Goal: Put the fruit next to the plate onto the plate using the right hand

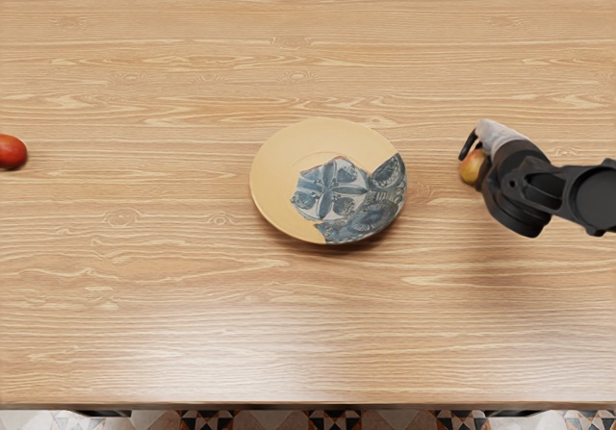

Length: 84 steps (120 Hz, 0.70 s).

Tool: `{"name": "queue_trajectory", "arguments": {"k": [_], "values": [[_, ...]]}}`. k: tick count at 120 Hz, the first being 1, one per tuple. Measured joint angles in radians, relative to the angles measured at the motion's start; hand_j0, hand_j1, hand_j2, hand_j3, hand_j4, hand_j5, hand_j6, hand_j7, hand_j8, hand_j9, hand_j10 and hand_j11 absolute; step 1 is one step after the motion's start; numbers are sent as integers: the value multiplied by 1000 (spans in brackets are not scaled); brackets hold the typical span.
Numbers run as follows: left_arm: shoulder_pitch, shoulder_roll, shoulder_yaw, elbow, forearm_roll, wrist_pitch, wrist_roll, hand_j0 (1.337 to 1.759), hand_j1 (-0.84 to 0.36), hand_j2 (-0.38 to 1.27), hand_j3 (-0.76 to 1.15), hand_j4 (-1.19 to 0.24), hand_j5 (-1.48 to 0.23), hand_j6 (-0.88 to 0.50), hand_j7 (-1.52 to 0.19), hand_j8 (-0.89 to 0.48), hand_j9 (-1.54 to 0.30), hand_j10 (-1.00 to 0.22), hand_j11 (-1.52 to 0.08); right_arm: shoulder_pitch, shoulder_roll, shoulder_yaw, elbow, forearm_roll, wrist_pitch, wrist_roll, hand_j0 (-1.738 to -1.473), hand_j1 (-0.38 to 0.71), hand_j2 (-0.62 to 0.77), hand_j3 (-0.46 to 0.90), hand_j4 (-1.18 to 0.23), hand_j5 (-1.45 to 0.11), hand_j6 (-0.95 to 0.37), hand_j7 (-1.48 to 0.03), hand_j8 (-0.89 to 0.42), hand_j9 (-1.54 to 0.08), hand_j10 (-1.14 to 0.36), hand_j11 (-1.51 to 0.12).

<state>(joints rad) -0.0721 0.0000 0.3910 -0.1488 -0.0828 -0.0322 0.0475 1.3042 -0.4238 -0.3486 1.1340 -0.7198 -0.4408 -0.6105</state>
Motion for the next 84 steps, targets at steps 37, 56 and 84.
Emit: {"name": "queue_trajectory", "arguments": {"k": [37,56,84], "values": [[6,0,0,0,0,0,0,1658,71,46,0,-232,-301,-232,-301,-232,-301,-232,-301,58,-68,-1,134,10,-28,0,-1651,212,139,0,-682,-968,-374,-946,-336,-968,-709,-971],[6,0,0,0,0,0,0,1658,71,46,0,-232,-301,-232,-301,-232,-301,-232,-301,90,-90,-1,197,11,-45,-1,-1650,190,142,1,-704,-974,-397,-952,-358,-981,-733,-991],[6,0,0,0,0,0,0,1658,71,46,0,-232,-301,-232,-301,-232,-301,-232,-301,138,-106,0,275,31,-71,0,-1652,197,134,1,-688,-991,-381,-955,-339,-1000,-722,-1013]]}}
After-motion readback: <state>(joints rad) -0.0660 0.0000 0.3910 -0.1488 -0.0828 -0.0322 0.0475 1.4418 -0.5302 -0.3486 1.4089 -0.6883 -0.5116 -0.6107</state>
